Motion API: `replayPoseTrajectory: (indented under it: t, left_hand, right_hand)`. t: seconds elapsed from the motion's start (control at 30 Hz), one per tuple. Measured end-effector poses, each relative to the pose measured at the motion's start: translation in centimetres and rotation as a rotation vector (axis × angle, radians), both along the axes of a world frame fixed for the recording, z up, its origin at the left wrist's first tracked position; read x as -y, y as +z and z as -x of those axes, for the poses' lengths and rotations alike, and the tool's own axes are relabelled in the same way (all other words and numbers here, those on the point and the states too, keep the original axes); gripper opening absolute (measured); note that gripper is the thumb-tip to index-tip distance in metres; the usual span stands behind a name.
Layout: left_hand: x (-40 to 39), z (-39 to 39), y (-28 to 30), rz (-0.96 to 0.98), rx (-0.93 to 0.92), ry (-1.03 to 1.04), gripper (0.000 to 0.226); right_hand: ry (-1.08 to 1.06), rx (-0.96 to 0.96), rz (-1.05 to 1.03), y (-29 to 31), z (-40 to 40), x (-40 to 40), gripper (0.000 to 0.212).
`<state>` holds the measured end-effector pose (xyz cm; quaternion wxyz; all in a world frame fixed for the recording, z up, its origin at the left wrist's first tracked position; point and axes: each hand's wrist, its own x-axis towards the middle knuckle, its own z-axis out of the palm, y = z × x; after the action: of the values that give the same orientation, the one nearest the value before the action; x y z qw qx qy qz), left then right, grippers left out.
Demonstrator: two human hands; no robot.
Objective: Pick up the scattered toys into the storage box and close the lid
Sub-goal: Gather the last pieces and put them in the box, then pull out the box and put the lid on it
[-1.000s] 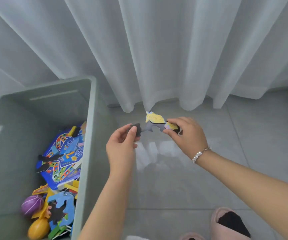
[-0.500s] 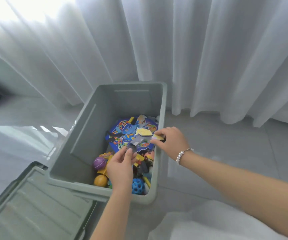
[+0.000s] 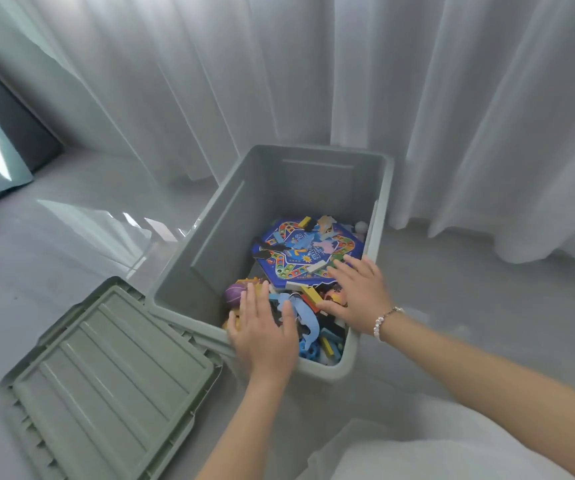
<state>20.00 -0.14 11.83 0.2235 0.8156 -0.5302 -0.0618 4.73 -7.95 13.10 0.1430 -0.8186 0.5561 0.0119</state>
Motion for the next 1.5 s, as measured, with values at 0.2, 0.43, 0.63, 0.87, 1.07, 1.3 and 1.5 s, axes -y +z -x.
replayPoseTrajectory:
  t: [0.2,0.43,0.63,0.87,1.07,1.3,1.5]
  left_hand:
    - [2.1,0.2,0.2,-0.049,-0.08,-0.033,0.07]
    - [-0.6,-2.0,1.1,0.424,-0.644,0.044,0.03]
    - [-4.8,-9.3,-1.6,0.382,-0.775,0.462,0.007]
    - [-7.1,-15.6,-10.0,0.07,-0.76,0.636,0.029]
    - [-8.5,-11.4,-12.1,-0.01,-0.954,0.387,0.009]
    - [-11.8,-1.1,-15.1,-0.324,-1.018,0.185,0.014]
    - [-13.2,3.5,-18.4,-0.476,-0.936,0.099,0.037]
  right_hand:
    - [0.011,-0.107,-0.07,0.5,0.2,2.5,0.084]
    - [0.043,0.134,-0.242,4.2,-2.8,-0.4,0.053]
    - [0.254,0.171,-0.262,3.6,-12.0,-4.0,0.05]
    - [0.273,0.004,0.045,-0.3,-17.9,-4.9,0.063]
    - [0.613,0.43,0.568,-3.9,-14.0,-7.0,0.038]
    - [0.489,0.255,0.141,-10.8,-6.3,-11.5,0.025]
    - [-0.306,0.0,-0.67,-16.2,-1.3,-15.1,0.043]
